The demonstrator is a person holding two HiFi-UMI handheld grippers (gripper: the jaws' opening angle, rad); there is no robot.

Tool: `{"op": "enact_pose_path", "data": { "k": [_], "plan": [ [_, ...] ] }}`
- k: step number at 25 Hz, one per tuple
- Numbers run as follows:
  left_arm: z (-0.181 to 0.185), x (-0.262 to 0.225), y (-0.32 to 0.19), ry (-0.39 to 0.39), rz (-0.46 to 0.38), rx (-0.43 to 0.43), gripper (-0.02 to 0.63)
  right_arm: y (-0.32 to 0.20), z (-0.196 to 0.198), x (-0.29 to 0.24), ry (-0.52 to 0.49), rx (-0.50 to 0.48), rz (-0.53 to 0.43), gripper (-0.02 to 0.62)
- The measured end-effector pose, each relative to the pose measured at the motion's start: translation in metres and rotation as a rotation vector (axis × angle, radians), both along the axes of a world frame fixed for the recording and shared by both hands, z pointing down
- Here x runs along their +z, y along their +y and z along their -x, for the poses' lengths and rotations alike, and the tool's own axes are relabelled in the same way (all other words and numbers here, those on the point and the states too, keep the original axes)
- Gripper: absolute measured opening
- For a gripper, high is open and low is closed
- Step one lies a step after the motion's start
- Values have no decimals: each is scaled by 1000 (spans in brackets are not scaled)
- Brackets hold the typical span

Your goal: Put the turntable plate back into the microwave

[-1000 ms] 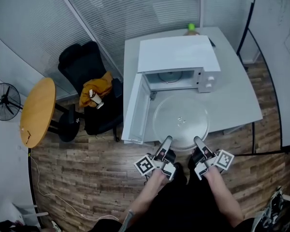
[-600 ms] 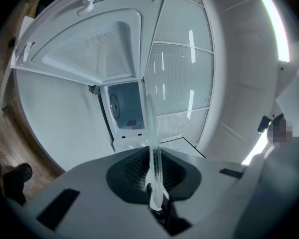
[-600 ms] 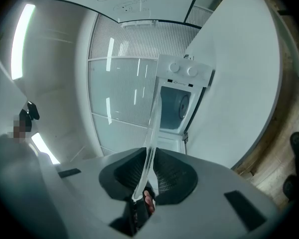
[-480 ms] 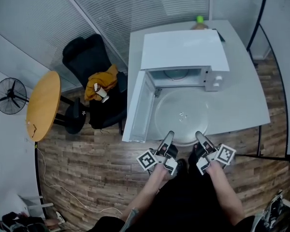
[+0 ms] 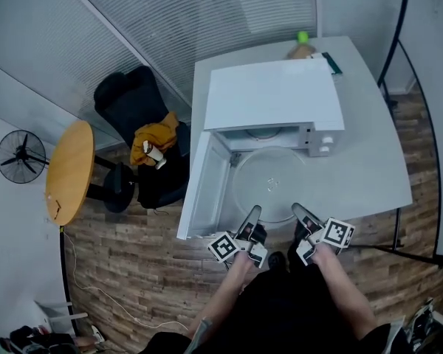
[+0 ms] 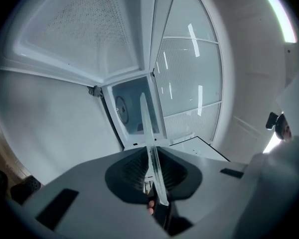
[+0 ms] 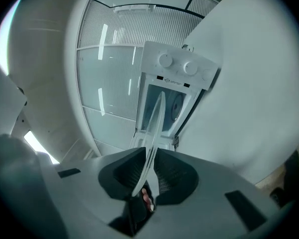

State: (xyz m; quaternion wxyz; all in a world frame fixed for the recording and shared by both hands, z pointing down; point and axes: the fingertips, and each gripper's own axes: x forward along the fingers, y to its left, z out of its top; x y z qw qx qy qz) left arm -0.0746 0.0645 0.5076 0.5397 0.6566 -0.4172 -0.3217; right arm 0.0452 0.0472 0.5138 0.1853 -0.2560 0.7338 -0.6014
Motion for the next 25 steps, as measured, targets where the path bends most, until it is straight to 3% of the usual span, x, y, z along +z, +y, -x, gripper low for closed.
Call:
{"op": "enact_pose_path", "data": {
  "k": [3,12,17,21,25],
  "plan": [
    [-2,5,-12,-10,13,-24,34,-17,6,-6,-85,-29,-29,63],
    [-4,17,-42,-36,29,-81,38,-51,7,8,-82,-90,2,64],
    [7,30,-60,-64,21,-88,37,-68,8,31,15,-70,41,66],
    [15,41,-81,-60,32,-87,38,-90,19,33,-7,-53,12,67],
    [24,52,-99,-64,38,-79,38,-103,22,51,72,-12,42,69]
  ]
}}
